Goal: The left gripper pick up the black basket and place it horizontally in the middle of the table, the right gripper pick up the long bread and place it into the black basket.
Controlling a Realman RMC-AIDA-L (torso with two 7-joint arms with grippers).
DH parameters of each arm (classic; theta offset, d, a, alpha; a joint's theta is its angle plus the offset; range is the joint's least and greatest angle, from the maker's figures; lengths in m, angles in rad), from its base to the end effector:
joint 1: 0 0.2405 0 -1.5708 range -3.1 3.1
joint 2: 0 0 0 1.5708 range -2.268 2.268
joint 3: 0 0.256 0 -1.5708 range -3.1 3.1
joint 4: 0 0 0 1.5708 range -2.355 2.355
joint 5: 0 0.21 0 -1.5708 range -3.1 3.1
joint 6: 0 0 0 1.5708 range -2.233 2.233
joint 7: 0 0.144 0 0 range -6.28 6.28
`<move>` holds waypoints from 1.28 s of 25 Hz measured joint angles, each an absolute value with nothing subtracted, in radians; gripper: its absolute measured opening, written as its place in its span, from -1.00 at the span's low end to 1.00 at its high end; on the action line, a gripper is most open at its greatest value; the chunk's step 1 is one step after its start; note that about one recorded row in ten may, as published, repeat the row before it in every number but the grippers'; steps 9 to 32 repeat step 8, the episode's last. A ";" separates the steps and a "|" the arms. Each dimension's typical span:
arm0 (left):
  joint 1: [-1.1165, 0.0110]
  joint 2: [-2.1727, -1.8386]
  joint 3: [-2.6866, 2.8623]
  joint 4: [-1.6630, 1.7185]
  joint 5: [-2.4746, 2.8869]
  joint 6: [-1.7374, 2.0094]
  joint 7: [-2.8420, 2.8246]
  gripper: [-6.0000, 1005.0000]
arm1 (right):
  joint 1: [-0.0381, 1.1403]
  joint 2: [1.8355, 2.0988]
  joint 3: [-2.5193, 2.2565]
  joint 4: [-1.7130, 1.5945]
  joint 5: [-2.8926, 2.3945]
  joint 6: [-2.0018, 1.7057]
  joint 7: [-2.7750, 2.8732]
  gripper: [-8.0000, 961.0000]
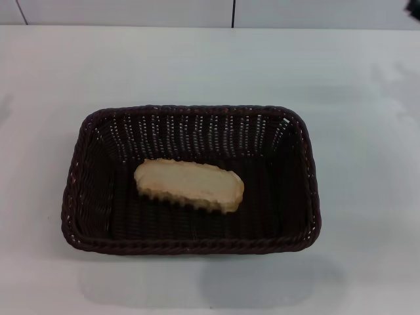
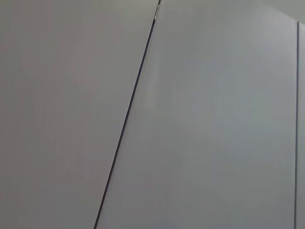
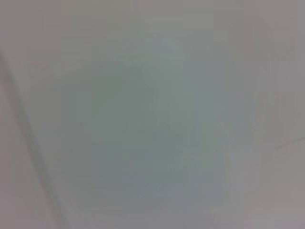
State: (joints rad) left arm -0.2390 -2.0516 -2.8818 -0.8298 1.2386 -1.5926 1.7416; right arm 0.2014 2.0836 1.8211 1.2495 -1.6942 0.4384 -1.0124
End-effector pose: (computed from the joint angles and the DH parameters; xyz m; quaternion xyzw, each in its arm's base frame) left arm -0.3330 0.2652 0.2005 -0.6506 -0.1947 -0.5165 0.5215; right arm 0.2612 0.3857 0.0766 -0.7110 0.4046 0.2810 0.5018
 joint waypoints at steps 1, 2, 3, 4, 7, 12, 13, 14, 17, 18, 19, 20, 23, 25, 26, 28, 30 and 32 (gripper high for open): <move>-0.239 -2.052 -2.882 -0.830 1.239 -1.592 1.742 0.69 | 0.198 2.083 1.790 1.246 -1.697 0.358 -1.013 0.13; -0.239 -2.053 -2.881 -0.828 1.239 -1.592 1.742 0.69 | 0.195 2.082 1.736 1.239 -1.708 0.227 -1.014 0.13; -0.239 -2.053 -2.881 -0.828 1.239 -1.592 1.742 0.69 | 0.195 2.082 1.736 1.239 -1.708 0.227 -1.014 0.13; -0.239 -2.053 -2.879 -0.828 1.239 -1.591 1.741 0.69 | 0.193 2.082 1.709 1.236 -1.718 0.164 -1.015 0.13; -0.240 -2.055 -2.877 -0.822 1.236 -1.591 1.742 0.69 | 0.190 2.082 1.580 1.217 -1.774 -0.107 -1.016 0.13; -0.241 -2.055 -2.876 -0.818 1.236 -1.591 1.743 0.69 | 0.190 2.082 1.580 1.217 -1.774 -0.107 -1.016 0.13; -0.241 -2.055 -2.876 -0.818 1.236 -1.591 1.743 0.69 | 0.190 2.082 1.580 1.217 -1.774 -0.107 -1.016 0.13; -0.241 -2.055 -2.876 -0.818 1.236 -1.591 1.743 0.69 | 0.190 2.082 1.580 1.217 -1.774 -0.107 -1.016 0.13; -0.241 -2.055 -2.876 -0.818 1.236 -1.591 1.743 0.69 | 0.190 2.082 1.580 1.217 -1.774 -0.107 -1.016 0.13; -0.241 -2.055 -2.876 -0.818 1.236 -1.591 1.743 0.69 | 0.190 2.082 1.580 1.217 -1.774 -0.107 -1.016 0.13; -0.241 -2.055 -2.876 -0.818 1.236 -1.591 1.743 0.69 | 0.190 2.082 1.580 1.217 -1.774 -0.107 -1.016 0.13; -0.241 -2.055 -2.876 -0.818 1.236 -1.591 1.743 0.69 | 0.190 2.082 1.580 1.217 -1.774 -0.107 -1.016 0.13; -0.241 -2.055 -2.876 -0.818 1.236 -1.591 1.743 0.69 | 0.190 2.082 1.580 1.217 -1.774 -0.107 -1.016 0.13; -0.241 -2.055 -2.876 -0.818 1.236 -1.591 1.743 0.69 | 0.190 2.082 1.580 1.217 -1.774 -0.107 -1.016 0.13; -0.241 -2.055 -2.876 -0.818 1.236 -1.591 1.743 0.69 | 0.190 2.082 1.580 1.217 -1.774 -0.107 -1.016 0.13; -0.241 -2.055 -2.876 -0.818 1.236 -1.591 1.743 0.69 | 0.190 2.082 1.580 1.217 -1.774 -0.107 -1.016 0.13; -0.241 -2.055 -2.876 -0.818 1.236 -1.591 1.743 0.69 | 0.190 2.082 1.580 1.217 -1.774 -0.107 -1.016 0.13; -0.241 -2.055 -2.876 -0.818 1.236 -1.591 1.743 0.69 | 0.190 2.082 1.580 1.217 -1.774 -0.107 -1.016 0.13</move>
